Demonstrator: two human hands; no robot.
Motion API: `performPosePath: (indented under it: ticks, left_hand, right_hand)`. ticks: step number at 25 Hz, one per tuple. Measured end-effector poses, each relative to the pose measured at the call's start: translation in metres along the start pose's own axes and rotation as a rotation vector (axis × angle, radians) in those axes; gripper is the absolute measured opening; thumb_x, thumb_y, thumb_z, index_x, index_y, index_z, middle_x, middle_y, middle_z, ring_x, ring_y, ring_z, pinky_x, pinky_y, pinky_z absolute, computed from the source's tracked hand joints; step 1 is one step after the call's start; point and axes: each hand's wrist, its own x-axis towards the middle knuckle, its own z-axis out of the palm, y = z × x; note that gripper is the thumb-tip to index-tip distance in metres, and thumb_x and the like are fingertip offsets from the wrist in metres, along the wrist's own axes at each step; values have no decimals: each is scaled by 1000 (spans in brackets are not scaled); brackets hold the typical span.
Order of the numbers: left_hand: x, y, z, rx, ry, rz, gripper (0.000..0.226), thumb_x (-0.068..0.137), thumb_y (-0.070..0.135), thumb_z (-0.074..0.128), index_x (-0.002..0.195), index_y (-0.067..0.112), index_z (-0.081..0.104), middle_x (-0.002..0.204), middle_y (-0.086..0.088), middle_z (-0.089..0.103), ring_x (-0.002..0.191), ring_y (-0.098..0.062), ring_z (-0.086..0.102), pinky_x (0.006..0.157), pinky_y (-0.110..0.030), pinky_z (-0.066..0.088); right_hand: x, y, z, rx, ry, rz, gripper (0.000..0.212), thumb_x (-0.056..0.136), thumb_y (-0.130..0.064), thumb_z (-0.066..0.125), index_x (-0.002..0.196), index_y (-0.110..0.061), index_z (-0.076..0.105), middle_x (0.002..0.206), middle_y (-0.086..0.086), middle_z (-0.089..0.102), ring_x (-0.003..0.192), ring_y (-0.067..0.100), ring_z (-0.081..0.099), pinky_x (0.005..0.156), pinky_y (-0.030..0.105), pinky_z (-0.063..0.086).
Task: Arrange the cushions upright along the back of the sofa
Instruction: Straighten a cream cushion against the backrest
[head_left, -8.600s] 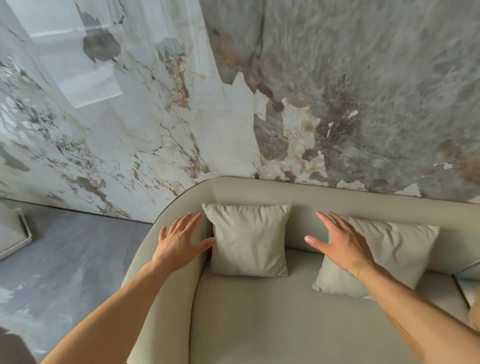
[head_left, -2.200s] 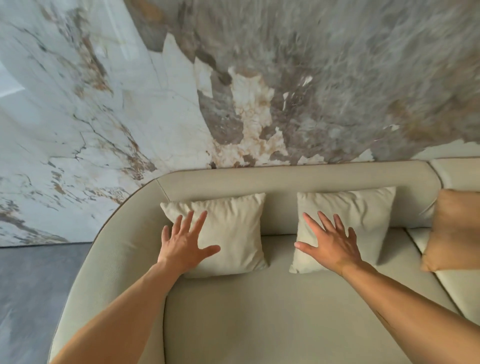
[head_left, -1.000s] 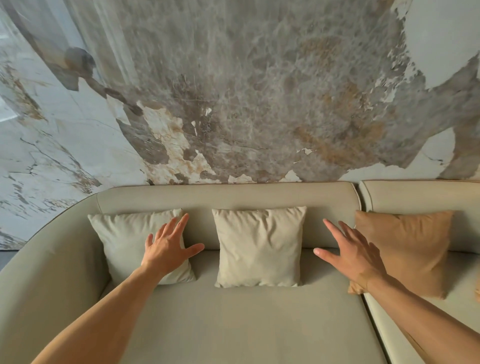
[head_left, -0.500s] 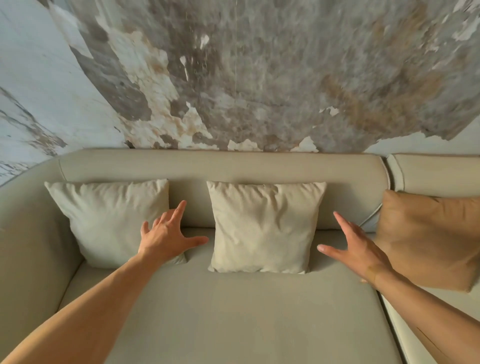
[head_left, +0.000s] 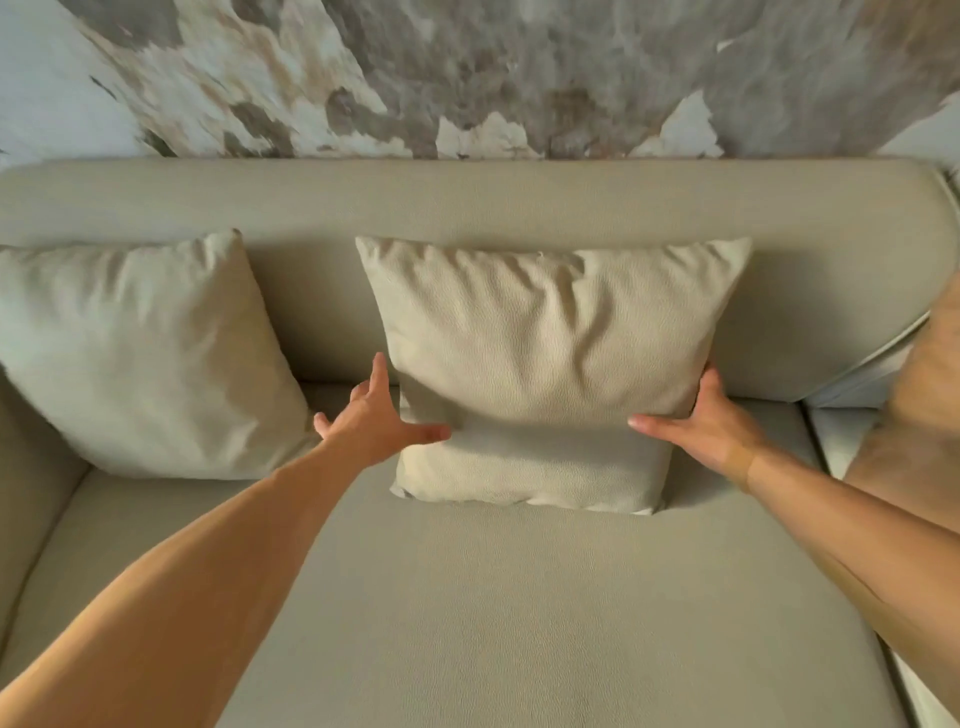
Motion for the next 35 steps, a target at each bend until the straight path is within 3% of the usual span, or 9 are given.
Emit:
performPosePath:
  ticks: [5,10,14,18,20,25,30,33,35]
  left_hand:
    - [19,8,13,-378,-71,65,144,47,51,92,150,43,-9,150,3,38,134,-29,43,111,-49,38]
    - [11,24,14,-287,-24,59,128,53,54,88,148,39,3,137,0,51,125,-33,51,105,-48,43]
    - [2,51,22,-263,-65,89,127,58,53,87,150,36,1,139,-2,51,126,-33,50,104,-43,42]
    - [1,62,35,-279,-86,82,131,54,52,89,150,36,0,140,-3,49,126,-33,51,104,-45,43]
    - [2,61,37,-335,-98,89,136,55,49,90,150,39,-6,145,-1,45,129,-32,48,107,-44,40]
    - [3,58,19,-473,-121,91,134,63,39,89,150,45,-12,150,-5,41,135,-27,43,110,-42,37]
    - [7,76,-40,-620,103,105,93,78,40,78,153,33,24,140,1,51,126,-19,50,101,-31,38]
    - [11,96,-81,-703,241,151,57,86,35,71,139,30,51,129,5,60,113,-15,55,102,-36,44]
    - [15,105,-92,-661,284,149,41,89,29,69,128,27,61,120,4,63,101,-15,56,98,-35,47]
  right_hand:
    - [16,6,9,119,23,-26,114,64,-39,87,150,-23,13,146,-1,44,133,25,43,99,29,34]
    - [10,8,-6,140,32,-36,111,62,-43,87,148,-27,18,140,-2,49,129,25,47,98,31,37]
    - [5,12,-33,111,62,18,131,30,-70,83,141,-38,21,132,-3,54,118,28,55,98,48,48]
    - [5,27,-44,74,36,64,143,17,-79,78,140,-32,22,130,4,55,106,27,57,91,40,47]
    - [4,25,-42,73,21,83,136,27,-73,82,140,-30,22,129,7,56,99,25,56,87,40,47]
    - [8,26,-44,99,14,65,104,67,-37,86,146,-18,22,139,5,50,121,25,49,96,32,38]
    - [14,-5,-87,251,88,-5,131,39,-77,78,149,-34,22,131,-5,54,113,14,52,95,39,43]
    - [25,-34,-110,517,228,-2,75,83,-49,68,148,-28,35,138,-4,52,114,13,50,95,41,42]
    - [35,-46,-117,632,250,55,55,91,-34,64,142,-26,44,136,-6,55,115,16,52,99,44,42]
